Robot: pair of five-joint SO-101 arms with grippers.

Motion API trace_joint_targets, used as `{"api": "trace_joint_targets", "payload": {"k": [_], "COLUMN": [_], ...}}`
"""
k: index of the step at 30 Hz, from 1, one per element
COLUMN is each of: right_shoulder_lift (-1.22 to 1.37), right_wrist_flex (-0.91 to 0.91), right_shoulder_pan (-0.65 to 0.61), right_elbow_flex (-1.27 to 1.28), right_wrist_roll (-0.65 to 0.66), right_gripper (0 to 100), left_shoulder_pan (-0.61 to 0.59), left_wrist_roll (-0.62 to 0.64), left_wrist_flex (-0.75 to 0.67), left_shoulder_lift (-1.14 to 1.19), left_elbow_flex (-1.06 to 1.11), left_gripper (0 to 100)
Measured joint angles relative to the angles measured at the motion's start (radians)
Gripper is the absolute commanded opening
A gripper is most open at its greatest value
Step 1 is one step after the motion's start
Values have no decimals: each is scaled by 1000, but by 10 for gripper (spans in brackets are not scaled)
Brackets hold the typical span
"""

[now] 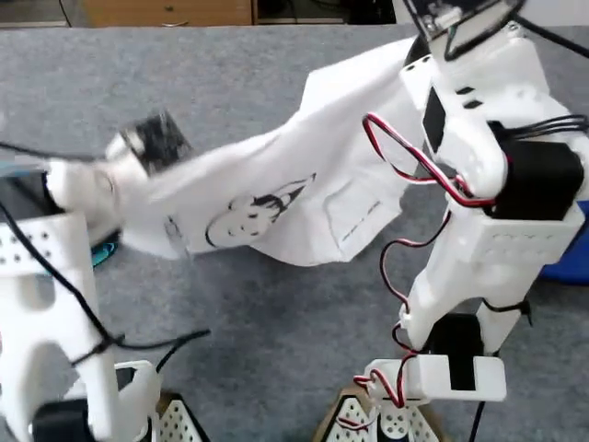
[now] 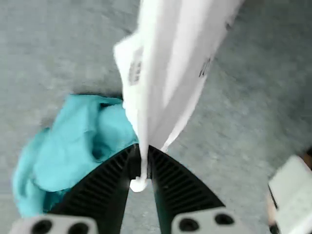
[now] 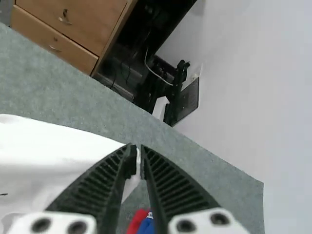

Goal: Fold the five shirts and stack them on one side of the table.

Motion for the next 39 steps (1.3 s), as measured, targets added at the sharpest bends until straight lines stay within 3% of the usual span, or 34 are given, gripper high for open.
{"api": "trace_joint_targets", "payload": {"k": [4,11,16,20,32,39], "right_shoulder_lift": [0,0,0,-5,-117,-241], "right_wrist_flex": [0,25,80,143,149,149], "right_shoulder_pan": [-2,-25,-26,-26,-25,17], "right_elbow_flex": [12,12,12,38,539,770], "right_wrist_roll": [5,21,21,21,21,95], "right_gripper": [2,2,2,2,2,3], "left_shoulder_pan": [0,-2,-2,-2,-2,-2], "left_wrist_roll": [-87,-112,-77,-29,-23,49], "left_wrist_flex": [0,-43,-210,-256,-89,-249], "left_shoulder_lift": [-173,-351,-334,-276,-226,-163], "left_elbow_flex": [235,333,361,361,150,195], "left_gripper": [213,217,217,217,217,217]}}
